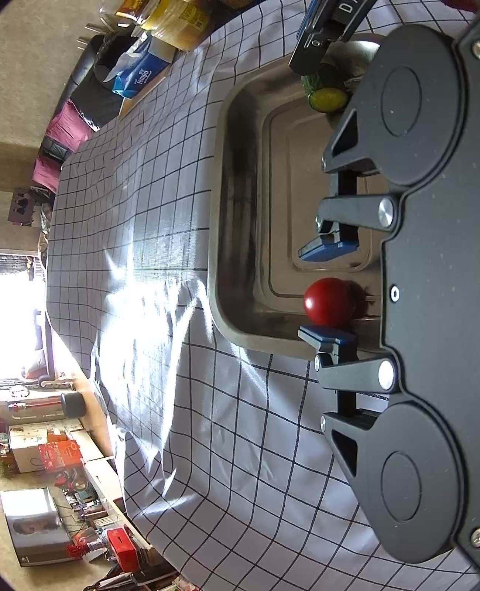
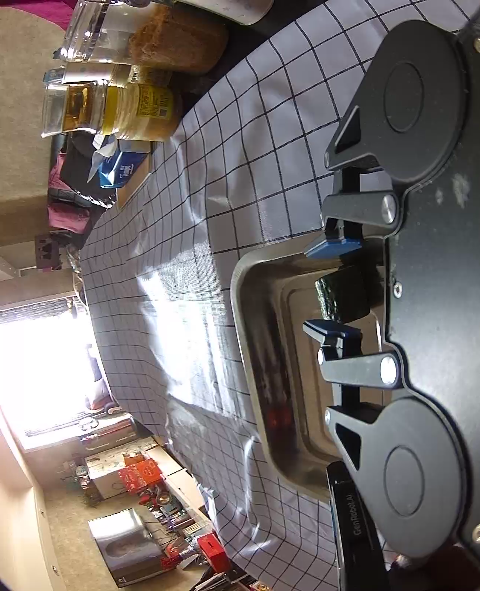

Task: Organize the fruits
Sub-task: 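Lower into tray and open left tool while right tool releases cucumber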

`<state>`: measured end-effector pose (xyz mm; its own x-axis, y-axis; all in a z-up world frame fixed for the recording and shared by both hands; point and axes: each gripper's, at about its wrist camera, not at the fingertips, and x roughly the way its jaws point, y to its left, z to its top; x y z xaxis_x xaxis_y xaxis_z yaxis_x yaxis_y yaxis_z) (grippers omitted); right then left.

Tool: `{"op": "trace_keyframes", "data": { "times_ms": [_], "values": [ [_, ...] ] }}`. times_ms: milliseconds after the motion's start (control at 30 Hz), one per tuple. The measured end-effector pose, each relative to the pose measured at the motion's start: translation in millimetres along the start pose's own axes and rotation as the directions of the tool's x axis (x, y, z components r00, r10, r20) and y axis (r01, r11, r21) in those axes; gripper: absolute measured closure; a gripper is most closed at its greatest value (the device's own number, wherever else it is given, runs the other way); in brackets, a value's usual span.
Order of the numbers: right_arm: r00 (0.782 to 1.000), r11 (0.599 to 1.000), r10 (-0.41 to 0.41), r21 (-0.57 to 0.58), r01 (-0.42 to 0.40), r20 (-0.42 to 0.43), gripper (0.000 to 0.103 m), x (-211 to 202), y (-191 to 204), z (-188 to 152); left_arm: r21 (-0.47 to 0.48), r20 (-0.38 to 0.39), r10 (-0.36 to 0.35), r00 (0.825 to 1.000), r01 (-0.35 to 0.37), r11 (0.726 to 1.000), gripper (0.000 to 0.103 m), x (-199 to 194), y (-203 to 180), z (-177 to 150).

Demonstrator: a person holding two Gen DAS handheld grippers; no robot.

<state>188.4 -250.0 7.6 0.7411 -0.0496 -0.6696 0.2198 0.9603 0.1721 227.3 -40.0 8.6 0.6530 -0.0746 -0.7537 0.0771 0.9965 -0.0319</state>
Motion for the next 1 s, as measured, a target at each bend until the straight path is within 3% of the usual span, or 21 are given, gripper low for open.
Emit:
{"op": "trace_keyframes", "data": {
  "times_ms": [667,1000],
  "values": [
    [1.000,1.000,0.018,0.015,-0.018,-0.014,0.063,-2.9,-2.8,1.8,-0.008,0.009,-0.018,1.000,0.018,1.000,0.055,-2.1,4.3,2.0],
    [1.000,1.000,0.023,-0.012,-0.023,-0.014,0.063,-2.8,3.0,-0.3,-0.006,0.011,0.008,1.000,-0.008,1.000,0.054,0.5,6.1,5.0]
  ]
}}
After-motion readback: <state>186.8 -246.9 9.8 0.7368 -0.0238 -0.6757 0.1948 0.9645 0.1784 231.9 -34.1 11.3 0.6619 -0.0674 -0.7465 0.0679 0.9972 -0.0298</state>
